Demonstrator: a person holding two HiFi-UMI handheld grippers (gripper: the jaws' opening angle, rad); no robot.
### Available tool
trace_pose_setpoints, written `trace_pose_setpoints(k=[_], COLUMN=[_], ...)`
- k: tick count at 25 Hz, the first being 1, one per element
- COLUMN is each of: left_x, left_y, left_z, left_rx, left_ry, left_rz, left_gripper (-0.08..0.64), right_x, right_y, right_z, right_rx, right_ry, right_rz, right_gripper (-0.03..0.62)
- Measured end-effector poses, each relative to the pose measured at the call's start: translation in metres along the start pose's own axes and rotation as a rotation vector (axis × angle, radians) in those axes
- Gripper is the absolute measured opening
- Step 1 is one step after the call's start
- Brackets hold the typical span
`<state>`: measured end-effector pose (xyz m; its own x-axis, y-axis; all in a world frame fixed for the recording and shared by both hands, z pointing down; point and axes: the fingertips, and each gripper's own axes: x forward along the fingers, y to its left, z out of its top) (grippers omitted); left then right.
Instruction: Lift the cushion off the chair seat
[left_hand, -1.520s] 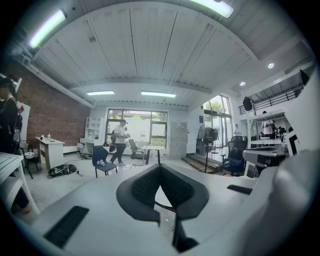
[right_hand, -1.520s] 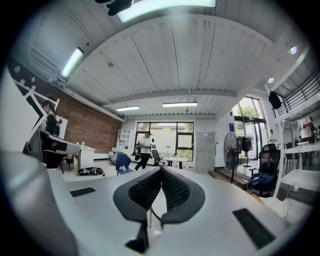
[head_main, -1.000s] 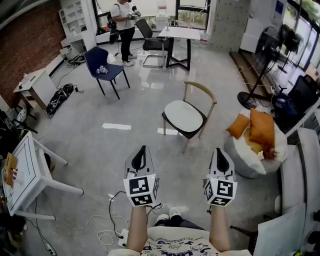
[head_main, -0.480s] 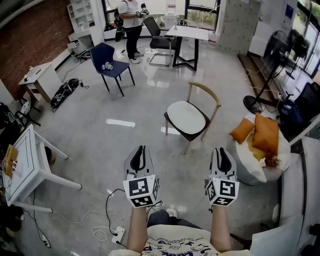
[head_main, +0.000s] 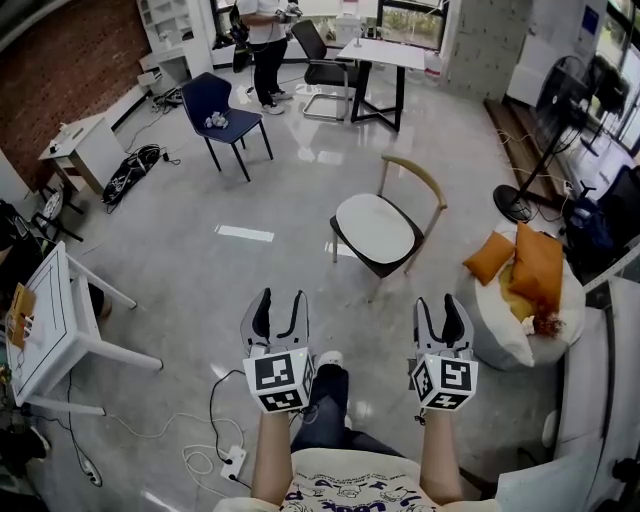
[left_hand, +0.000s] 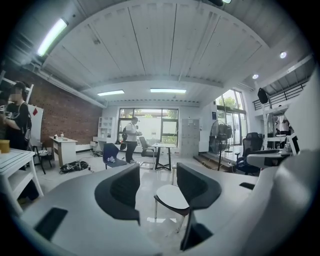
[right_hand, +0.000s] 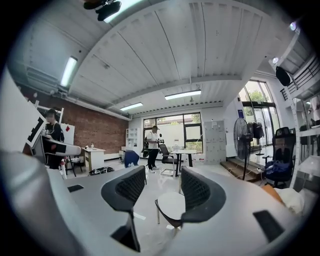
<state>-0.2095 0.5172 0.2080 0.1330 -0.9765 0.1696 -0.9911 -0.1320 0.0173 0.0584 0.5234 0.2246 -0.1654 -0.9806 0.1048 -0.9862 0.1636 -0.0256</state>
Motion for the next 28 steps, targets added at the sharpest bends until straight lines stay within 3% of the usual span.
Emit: trace_pose_setpoints(k=[9, 28], left_x=[0.094, 0.39], left_y=[0.003, 0.043], left_z=[0.004, 0.053], left_rx=[-0.001, -0.012], left_ry=[0.01, 0.019], left_rz=[-0.013, -0.103], left_gripper=[0.227, 0.227], right_x=[0.088, 0.361], right_y=[-0.028, -0.07], right_z=[0.0, 0.027], right_rx=[0.003, 0.027], right_ry=[0.009, 0.025], right_rz=[-0.016, -0.09], right_gripper=[0.238, 0.236])
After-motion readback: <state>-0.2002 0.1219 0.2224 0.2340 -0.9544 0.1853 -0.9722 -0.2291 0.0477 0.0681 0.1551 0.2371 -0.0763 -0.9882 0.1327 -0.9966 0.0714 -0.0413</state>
